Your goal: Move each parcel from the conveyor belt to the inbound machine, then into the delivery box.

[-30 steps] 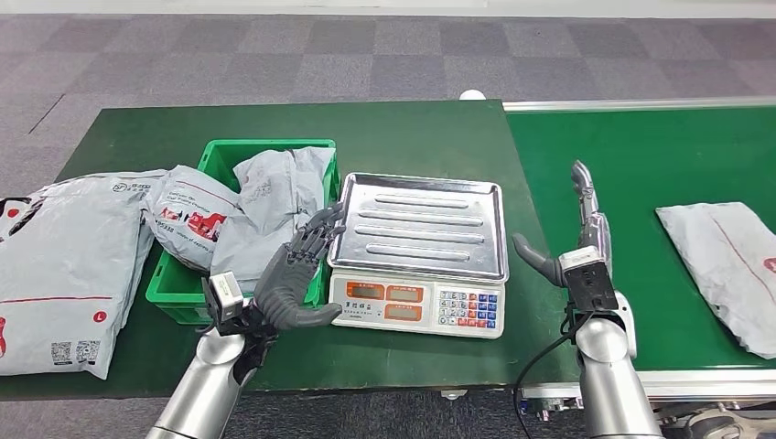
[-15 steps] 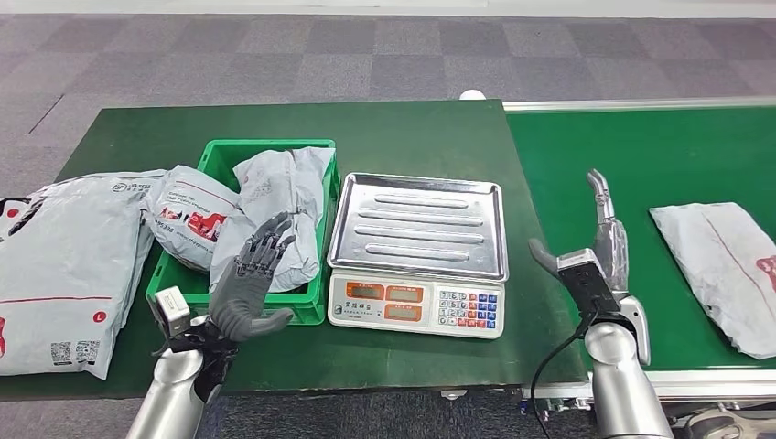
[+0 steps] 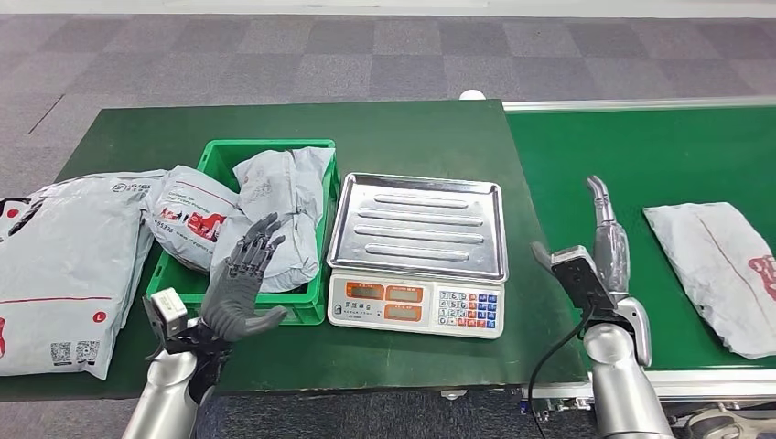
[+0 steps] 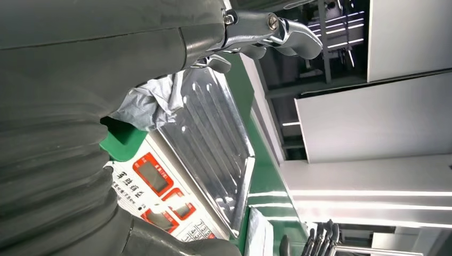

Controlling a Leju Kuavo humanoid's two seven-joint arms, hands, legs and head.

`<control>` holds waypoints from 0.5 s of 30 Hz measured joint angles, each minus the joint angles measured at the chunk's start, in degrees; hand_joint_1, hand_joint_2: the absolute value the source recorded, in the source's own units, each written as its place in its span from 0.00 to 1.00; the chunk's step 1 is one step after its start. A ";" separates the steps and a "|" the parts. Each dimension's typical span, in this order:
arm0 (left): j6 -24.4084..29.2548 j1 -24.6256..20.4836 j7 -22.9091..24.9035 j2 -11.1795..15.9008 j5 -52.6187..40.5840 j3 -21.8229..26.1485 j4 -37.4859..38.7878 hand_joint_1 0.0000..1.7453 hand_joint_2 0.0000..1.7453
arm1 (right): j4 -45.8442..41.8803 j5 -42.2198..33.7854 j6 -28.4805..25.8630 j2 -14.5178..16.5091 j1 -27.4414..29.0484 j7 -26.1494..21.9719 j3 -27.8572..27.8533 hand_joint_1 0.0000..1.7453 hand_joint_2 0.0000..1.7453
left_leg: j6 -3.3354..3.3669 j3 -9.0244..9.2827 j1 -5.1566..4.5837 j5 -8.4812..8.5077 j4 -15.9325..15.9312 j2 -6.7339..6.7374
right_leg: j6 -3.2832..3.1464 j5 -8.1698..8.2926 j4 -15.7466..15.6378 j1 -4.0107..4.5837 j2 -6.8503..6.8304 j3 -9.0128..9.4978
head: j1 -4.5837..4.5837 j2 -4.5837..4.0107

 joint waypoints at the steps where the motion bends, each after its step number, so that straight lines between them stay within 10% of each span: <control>1: 0.24 -0.07 0.01 -0.05 -0.07 0.00 0.18 0.00 1.00 | 0.38 0.80 -0.82 -0.22 -0.26 0.39 -0.41 0.00 1.00 | 0.00 0.00 0.00 0.00 0.00 0.00 | 0.00 0.00 0.00 0.00 0.00 0.00 | 0.00 0.00; 15: 0.73 -0.30 0.01 -0.82 -0.49 -0.29 1.78 0.00 1.00 | 7.94 7.18 -9.37 -4.83 -3.01 6.59 -10.20 0.00 1.00 | 0.03 0.00 -0.03 -0.05 0.01 0.00 | 0.01 0.00 -0.03 -0.02 0.02 0.00 | 0.00 0.00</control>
